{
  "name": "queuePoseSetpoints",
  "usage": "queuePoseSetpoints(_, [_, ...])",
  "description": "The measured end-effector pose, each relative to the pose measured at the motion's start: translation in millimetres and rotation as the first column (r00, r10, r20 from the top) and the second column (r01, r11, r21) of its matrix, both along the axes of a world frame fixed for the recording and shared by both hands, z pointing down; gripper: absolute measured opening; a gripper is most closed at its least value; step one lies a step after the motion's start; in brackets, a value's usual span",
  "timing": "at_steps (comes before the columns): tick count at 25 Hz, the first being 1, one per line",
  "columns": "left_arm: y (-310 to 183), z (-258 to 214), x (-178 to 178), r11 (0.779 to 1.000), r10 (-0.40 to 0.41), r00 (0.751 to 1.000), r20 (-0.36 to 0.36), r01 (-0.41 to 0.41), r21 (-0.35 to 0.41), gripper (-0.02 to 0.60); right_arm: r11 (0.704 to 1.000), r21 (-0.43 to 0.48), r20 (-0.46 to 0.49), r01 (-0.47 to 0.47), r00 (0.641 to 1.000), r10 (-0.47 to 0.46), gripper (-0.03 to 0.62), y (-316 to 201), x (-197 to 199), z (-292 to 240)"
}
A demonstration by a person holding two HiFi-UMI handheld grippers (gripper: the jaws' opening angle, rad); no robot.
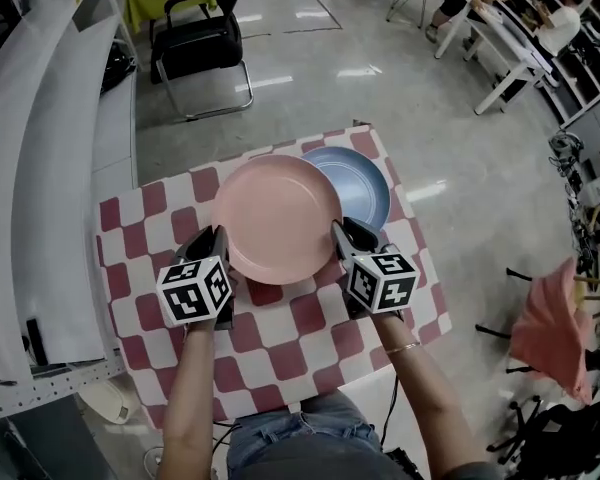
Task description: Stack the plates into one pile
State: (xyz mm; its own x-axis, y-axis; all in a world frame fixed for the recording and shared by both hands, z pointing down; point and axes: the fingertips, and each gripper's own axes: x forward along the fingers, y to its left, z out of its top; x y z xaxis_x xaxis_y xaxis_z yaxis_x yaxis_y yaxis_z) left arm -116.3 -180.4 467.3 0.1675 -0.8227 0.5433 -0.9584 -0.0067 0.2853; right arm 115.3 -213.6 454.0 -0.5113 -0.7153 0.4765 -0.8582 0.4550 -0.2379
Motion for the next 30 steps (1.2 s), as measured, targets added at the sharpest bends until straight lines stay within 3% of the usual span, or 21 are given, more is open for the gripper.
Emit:
queuePoseSetpoints(12, [-28,9,71,0.996,0.083,0.997,0.005,-0.083,-0.02,0.064,0.997,-0.013,0.006,-0.08,0.997,0.08,0.075,-10,73,9])
queuePoseSetpoints(30, [-67,17,121,0.991,0.127,0.992,0.01,-0.126,-0.035,0.067,0.992,-0.015,-0.006,-0.127,0.992,0.127,0.074,-43,123,18])
